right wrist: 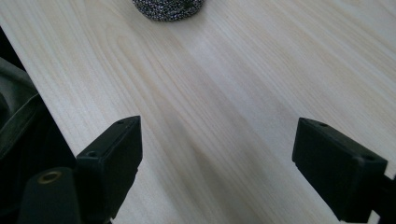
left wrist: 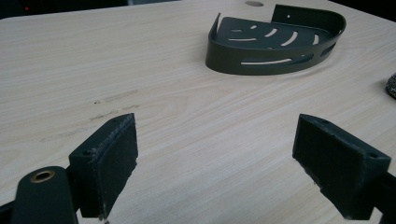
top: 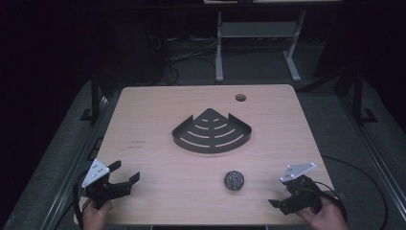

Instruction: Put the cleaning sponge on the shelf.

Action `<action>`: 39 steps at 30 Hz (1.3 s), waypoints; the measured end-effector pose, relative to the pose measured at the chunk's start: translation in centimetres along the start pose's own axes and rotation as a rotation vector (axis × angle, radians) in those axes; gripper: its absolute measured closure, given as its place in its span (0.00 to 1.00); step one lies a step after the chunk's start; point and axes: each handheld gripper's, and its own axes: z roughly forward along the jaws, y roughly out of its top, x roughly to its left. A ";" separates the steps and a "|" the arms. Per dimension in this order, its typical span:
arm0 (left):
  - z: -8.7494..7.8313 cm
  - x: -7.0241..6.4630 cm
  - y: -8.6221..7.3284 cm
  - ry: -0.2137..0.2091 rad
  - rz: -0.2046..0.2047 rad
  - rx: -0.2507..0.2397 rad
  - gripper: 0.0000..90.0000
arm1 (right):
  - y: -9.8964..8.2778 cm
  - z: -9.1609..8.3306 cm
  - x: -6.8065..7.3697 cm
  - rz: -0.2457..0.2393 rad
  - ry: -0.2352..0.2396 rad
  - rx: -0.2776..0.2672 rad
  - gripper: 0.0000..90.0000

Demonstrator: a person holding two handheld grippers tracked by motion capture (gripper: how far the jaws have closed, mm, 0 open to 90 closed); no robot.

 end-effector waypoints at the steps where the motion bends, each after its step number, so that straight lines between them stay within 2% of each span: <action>1: 0.0 0.0 0.0 -0.001 0.000 -0.001 0.15 | 0.1 0.0 0.1 -0.003 0.000 0.000 0.17; 18: -0.1 0.0 0.0 0.000 -0.001 -0.004 0.15 | 2.1 0.3 0.7 -0.062 0.016 0.023 0.17; 34: -0.1 0.0 0.1 -0.001 -0.003 -0.005 0.15 | 4.2 1.5 1.4 -0.106 0.046 0.051 0.17; 39: -0.2 0.1 0.1 0.001 -0.002 -0.008 0.15 | 5.2 2.1 1.8 -0.133 0.060 0.063 0.17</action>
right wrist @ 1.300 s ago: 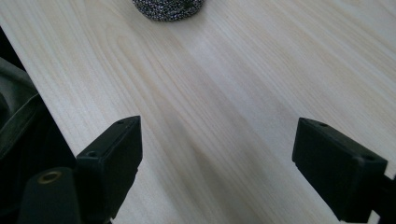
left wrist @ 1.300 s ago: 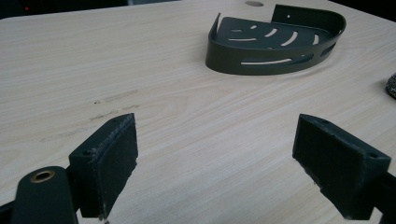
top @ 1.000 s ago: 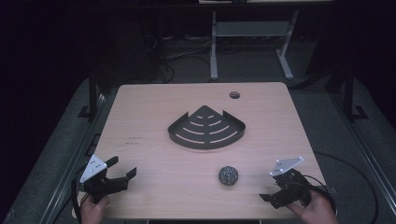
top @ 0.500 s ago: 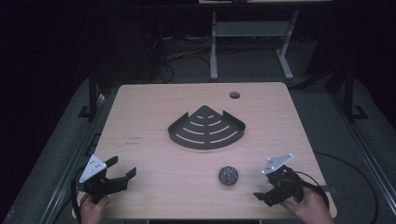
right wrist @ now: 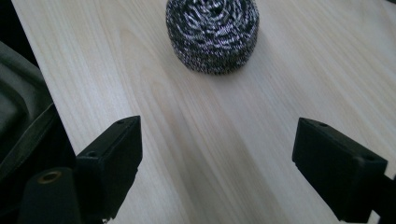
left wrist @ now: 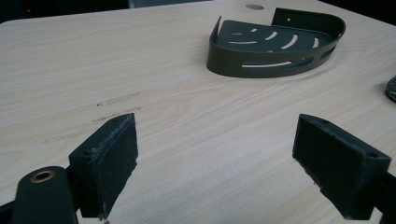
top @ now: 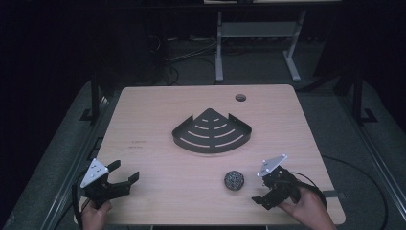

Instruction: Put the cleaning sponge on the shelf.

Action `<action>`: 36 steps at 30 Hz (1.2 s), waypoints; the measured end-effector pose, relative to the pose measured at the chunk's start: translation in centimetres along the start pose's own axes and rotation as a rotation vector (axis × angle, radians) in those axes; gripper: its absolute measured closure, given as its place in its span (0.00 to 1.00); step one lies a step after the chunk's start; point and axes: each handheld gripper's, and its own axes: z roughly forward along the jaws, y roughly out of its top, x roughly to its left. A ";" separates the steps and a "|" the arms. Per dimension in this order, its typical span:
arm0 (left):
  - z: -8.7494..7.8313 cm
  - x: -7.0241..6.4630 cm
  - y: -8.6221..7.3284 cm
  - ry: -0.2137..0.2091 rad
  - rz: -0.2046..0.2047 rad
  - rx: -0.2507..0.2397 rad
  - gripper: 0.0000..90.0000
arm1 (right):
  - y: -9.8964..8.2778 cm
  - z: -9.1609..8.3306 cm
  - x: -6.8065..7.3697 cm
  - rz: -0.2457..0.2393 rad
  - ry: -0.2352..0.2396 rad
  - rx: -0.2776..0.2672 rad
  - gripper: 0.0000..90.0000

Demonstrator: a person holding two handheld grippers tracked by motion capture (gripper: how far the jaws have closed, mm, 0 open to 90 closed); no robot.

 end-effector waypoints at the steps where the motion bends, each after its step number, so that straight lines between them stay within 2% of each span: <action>1: 0.0 0.0 0.0 0.000 0.000 0.000 0.15 | 0.0 0.0 0.0 0.000 0.000 0.000 0.17; 2: 0.0 0.0 0.0 0.000 -0.001 0.000 0.15 | 0.4 0.1 0.0 -0.016 0.001 0.001 0.17; 13: -0.1 0.0 0.0 -0.001 -0.003 -0.004 0.15 | 2.1 1.0 0.2 -0.046 0.022 0.009 0.17; 36: -0.2 0.0 0.1 -0.002 -0.006 -0.011 0.15 | 4.4 2.3 0.1 -0.064 0.044 0.025 0.17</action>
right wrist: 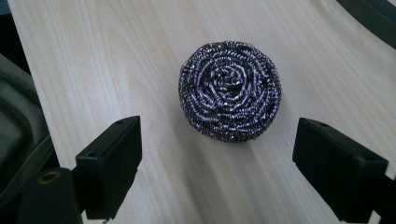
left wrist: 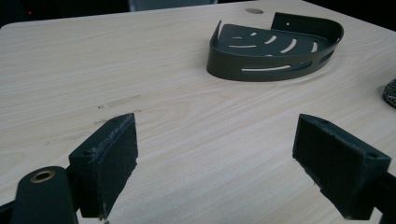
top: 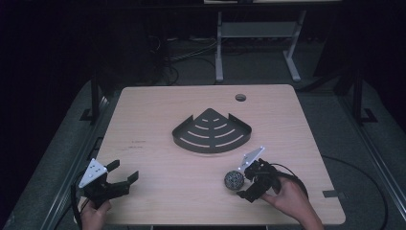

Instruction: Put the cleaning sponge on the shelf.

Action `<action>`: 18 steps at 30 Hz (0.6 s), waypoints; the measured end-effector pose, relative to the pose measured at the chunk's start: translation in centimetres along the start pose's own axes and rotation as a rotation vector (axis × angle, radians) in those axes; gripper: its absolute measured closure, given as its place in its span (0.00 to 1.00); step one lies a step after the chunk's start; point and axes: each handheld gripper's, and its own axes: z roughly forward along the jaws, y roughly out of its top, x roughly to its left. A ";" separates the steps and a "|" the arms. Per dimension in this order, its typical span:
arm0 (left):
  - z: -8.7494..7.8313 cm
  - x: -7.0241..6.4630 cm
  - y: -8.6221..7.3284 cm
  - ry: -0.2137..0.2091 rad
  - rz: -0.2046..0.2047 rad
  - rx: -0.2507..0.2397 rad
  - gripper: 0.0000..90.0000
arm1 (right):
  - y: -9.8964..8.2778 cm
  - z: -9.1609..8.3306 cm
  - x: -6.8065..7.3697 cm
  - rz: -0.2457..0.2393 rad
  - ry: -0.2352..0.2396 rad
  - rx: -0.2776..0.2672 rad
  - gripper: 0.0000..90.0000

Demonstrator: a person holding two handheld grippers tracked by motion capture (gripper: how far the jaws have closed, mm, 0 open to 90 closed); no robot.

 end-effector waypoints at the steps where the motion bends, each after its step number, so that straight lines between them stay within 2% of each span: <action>1: 0.0 0.0 0.0 0.000 0.000 0.000 0.15 | 0.1 0.1 0.0 0.001 0.004 0.001 0.17; 18: 0.0 -0.1 0.0 -0.002 -0.004 -0.001 0.15 | 1.4 1.4 -0.7 0.000 0.017 0.034 0.17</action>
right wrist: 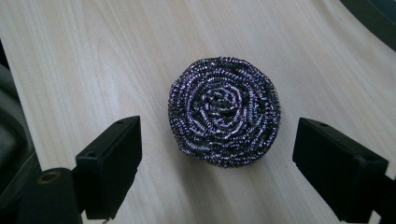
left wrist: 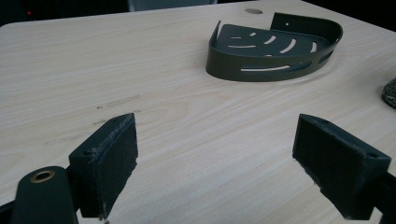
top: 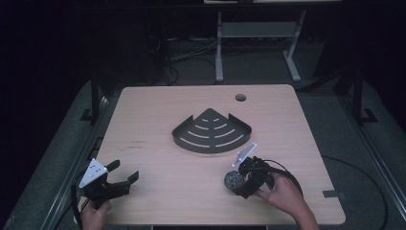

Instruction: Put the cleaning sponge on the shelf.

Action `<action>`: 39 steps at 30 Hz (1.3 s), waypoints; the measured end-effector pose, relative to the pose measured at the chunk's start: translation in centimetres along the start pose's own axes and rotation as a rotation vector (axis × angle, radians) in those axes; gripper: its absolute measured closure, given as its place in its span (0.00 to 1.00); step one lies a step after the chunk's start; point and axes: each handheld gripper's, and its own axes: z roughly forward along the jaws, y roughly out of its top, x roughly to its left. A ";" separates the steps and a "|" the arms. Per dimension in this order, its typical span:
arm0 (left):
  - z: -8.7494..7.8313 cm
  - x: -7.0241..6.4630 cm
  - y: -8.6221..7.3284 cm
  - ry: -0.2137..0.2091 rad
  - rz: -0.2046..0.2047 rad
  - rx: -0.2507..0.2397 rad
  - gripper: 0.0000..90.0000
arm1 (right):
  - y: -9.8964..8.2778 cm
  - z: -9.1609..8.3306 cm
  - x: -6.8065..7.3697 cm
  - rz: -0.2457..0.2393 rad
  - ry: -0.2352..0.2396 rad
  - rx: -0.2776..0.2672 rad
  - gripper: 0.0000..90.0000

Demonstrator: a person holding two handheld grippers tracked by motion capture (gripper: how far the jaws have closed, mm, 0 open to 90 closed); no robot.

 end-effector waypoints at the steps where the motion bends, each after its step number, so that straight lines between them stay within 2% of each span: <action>1: 0.0 0.0 0.0 0.000 0.000 0.000 0.15 | 0.0 0.1 0.0 0.000 0.001 0.003 0.17; 21: -0.1 0.0 0.0 0.001 -0.002 -0.003 0.15 | 1.0 1.6 -0.2 -0.004 0.000 0.048 0.17; 39: 0.0 0.0 0.1 -0.003 0.000 -0.004 0.15 | 1.4 2.3 0.0 -0.014 -0.038 0.074 0.27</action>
